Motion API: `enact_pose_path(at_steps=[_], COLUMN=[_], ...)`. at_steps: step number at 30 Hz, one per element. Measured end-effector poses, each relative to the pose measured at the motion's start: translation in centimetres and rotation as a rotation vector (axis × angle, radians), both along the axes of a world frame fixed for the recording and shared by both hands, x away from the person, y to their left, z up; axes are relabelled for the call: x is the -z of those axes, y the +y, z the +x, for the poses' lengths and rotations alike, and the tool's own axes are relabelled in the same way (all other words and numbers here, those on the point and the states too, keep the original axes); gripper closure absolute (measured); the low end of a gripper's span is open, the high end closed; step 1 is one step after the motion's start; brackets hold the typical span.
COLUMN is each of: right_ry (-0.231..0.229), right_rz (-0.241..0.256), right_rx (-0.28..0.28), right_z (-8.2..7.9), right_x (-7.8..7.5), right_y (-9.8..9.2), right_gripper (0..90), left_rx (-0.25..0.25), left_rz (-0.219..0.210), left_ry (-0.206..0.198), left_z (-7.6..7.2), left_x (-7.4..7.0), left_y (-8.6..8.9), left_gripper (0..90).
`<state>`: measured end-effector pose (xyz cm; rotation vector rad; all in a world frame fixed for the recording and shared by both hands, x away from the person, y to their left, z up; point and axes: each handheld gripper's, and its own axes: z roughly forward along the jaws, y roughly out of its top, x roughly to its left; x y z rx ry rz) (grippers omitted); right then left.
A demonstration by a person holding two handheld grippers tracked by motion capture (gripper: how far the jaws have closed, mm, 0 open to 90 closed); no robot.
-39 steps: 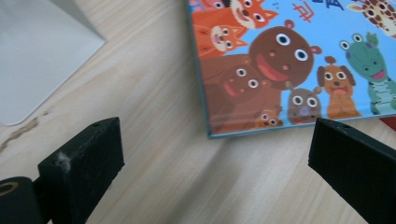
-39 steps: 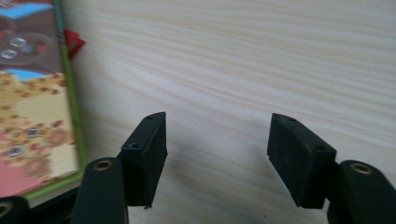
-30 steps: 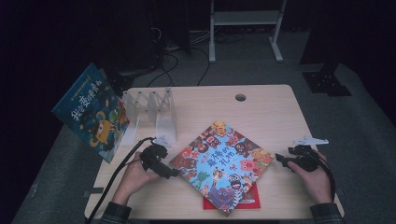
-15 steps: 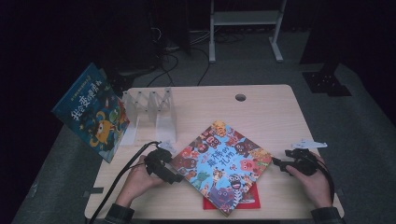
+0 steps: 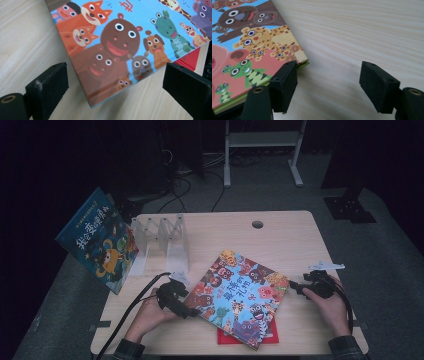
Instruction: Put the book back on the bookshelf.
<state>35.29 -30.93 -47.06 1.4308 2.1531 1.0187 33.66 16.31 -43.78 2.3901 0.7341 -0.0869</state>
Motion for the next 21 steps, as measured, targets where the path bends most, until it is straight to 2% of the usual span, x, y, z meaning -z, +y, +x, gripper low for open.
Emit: enact_pose_path(at_steps=[2,4,7,11,15,21], right_ry=[-0.009,0.003,0.005,-0.027,-0.040,-0.025], right_rz=[0.010,0.022,0.010,0.008,0.066,0.084], right_rx=[0.006,0.011,0.014,0.029,-0.009,-0.087], right_z=[0.5,1.1,1.8,1.4,0.9,1.3], right_x=[0.1,0.1,-0.1,-0.8,-1.5,-0.7], right_y=[0.1,0.2,0.5,0.5,1.0,3.2], right_gripper=[30.2,29.4,30.1,31.5,30.0,26.2], left_rx=[-0.001,0.007,0.018,0.022,0.012,-0.004], left_rz=[0.003,0.001,0.000,0.002,0.001,-0.005], left_ry=[0.004,0.010,0.013,0.013,0.011,-0.007], left_z=[0.0,0.0,-0.1,-0.2,0.0,0.2], left_x=[0.1,0.2,0.3,0.4,0.6,0.6], left_y=[-0.1,-0.2,-0.6,-0.8,-0.8,-0.6], left_gripper=[5.7,5.7,5.7,5.7,5.7,5.6])
